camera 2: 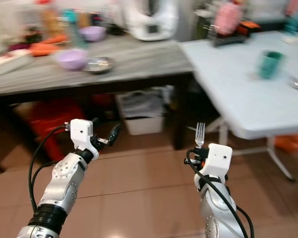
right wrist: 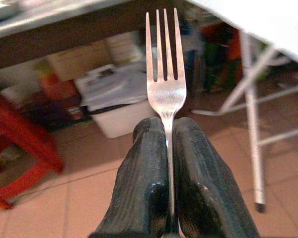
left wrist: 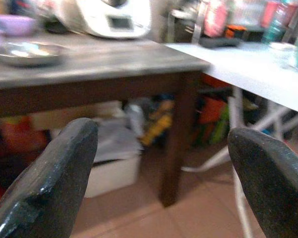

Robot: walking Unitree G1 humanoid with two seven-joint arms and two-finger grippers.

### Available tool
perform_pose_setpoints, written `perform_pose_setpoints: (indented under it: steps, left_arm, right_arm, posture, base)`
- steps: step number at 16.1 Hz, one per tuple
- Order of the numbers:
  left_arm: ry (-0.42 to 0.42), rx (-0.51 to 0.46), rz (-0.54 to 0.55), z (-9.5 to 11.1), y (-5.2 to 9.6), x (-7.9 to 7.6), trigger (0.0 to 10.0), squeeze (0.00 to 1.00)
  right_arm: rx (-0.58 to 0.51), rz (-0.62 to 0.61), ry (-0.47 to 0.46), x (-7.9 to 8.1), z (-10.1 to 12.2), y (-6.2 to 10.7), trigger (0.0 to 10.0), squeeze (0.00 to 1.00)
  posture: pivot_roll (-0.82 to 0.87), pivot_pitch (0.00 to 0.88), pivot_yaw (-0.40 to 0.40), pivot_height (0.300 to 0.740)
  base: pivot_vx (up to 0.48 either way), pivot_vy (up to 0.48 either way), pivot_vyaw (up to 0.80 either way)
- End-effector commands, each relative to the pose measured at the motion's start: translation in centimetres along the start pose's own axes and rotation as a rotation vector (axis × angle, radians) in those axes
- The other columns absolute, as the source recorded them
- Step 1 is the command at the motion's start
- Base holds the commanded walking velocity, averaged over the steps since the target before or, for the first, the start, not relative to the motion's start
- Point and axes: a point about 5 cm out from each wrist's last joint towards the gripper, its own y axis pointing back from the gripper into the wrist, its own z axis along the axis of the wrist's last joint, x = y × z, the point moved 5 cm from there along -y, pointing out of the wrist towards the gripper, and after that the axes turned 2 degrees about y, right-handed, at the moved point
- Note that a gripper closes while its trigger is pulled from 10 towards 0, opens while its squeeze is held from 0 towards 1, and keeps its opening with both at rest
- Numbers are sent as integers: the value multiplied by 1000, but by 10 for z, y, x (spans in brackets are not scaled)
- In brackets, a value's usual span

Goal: Setting the table

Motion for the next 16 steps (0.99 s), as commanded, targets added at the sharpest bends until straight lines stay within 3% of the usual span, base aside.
perform_pose_setpoints:
  steps: [1,9,16]
  left_arm:
    - [-25,4,75,0,4,18,10000,0]
    - [-54,-4,115,3,7,30,10000,0]
    - [-46,-6,100,2,6,26,10000,0]
  right_arm:
    - [-16,46,-13,13,5,0,10000,0]
    - [-29,75,-9,16,7,0,10000,0]
    - [-31,84,-1,18,8,0,10000,0]
  posture:
    - [-154,0,54,740]
    - [-156,0,50,740]
    - [-156,0,50,740]
  base:
    - [0,251,0]
    - [0,0,356]
    - [310,0,0]
